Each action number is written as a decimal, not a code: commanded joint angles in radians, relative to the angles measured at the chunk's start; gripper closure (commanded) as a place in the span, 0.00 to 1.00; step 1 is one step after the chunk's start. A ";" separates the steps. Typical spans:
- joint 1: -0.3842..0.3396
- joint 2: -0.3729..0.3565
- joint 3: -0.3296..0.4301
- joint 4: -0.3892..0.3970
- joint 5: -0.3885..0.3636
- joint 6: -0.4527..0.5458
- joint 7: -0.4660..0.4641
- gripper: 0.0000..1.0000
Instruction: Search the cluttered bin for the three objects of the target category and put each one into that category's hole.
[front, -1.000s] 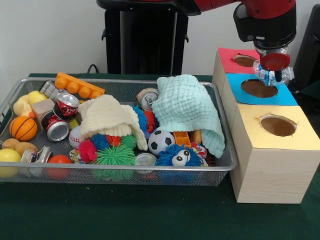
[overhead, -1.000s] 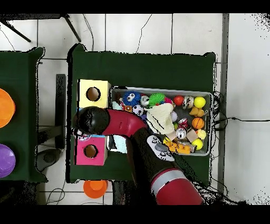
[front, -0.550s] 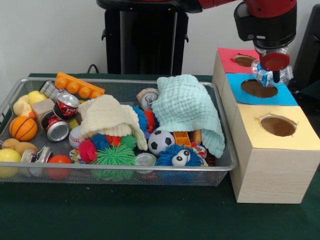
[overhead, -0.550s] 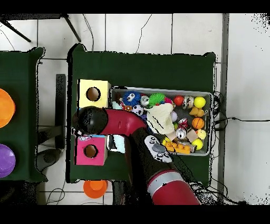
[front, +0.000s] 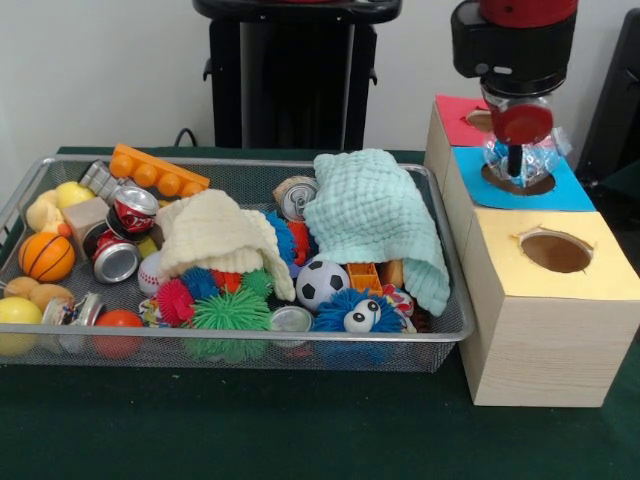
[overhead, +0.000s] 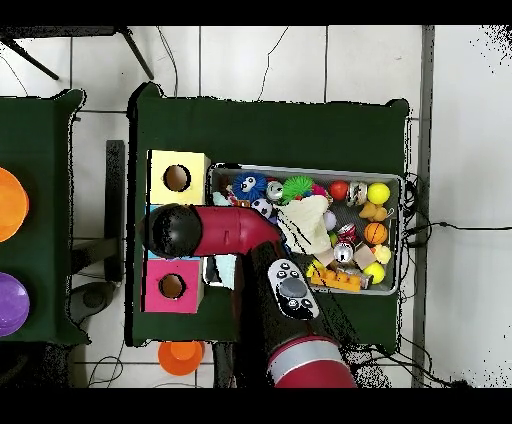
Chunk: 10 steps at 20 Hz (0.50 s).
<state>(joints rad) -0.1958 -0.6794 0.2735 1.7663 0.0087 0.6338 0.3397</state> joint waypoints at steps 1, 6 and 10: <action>-0.001 0.042 -0.084 -0.048 -0.077 0.005 0.233 1.00; -0.004 0.043 -0.075 -0.041 -0.071 0.005 0.236 1.00; -0.010 0.035 -0.056 -0.023 -0.047 0.004 0.240 1.00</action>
<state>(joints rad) -0.1935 -0.6763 0.2329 1.7584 -0.0232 0.6336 0.3397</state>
